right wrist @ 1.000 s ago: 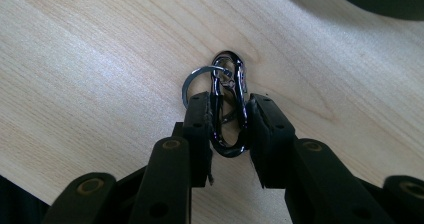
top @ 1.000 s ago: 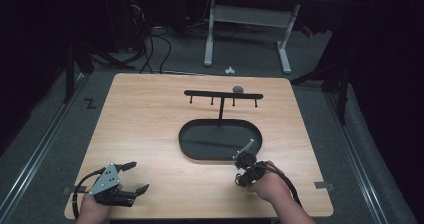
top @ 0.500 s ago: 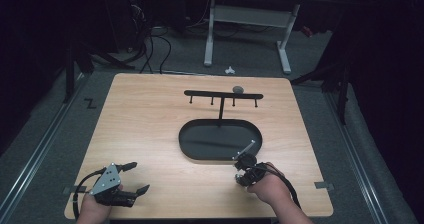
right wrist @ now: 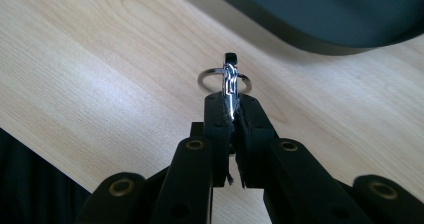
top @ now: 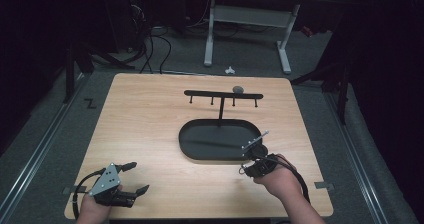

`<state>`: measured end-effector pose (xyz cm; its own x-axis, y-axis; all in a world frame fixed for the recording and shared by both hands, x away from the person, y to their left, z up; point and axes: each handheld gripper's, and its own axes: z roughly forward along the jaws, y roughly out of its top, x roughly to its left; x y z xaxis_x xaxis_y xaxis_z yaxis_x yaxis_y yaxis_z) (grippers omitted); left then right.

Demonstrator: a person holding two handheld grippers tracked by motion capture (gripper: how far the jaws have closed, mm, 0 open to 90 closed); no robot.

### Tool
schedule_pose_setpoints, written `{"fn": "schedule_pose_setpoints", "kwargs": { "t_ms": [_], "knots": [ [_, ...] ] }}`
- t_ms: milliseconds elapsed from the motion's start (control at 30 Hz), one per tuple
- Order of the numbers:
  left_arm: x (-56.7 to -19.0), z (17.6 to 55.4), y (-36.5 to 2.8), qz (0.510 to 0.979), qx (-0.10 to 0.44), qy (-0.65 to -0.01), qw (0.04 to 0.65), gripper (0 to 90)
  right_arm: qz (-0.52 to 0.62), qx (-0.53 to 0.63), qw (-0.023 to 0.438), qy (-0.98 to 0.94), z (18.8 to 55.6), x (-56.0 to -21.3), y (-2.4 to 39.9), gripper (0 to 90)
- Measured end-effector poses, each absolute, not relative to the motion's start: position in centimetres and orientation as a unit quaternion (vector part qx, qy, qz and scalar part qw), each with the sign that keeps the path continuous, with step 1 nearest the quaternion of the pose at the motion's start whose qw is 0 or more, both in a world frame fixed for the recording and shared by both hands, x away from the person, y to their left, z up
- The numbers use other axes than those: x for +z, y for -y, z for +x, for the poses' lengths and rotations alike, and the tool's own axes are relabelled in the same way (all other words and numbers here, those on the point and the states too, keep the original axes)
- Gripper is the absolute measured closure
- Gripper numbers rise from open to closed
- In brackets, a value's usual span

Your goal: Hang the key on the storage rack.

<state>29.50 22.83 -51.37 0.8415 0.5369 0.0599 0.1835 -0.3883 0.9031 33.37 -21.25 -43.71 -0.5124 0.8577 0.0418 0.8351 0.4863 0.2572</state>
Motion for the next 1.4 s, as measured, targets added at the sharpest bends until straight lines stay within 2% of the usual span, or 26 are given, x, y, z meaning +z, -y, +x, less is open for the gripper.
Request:
{"fn": "schedule_pose_setpoints", "kwargs": {
  "t_ms": [967, 1400],
  "knots": [
    [-51.5, 29.0, -23.7, 0.814, 0.173, -0.231, 0.505, 15.2, 0.55, 0.129, 0.063, -0.823, 32.5, -42.4, 26.8, 84.4],
    [-51.6, 29.4, -23.8, 0.813, 0.177, -0.239, 0.501, 15.2, 0.561, 0.129, 0.057, -0.816, 33.3, -41.7, 27.6, 84.4]
  ]
}}
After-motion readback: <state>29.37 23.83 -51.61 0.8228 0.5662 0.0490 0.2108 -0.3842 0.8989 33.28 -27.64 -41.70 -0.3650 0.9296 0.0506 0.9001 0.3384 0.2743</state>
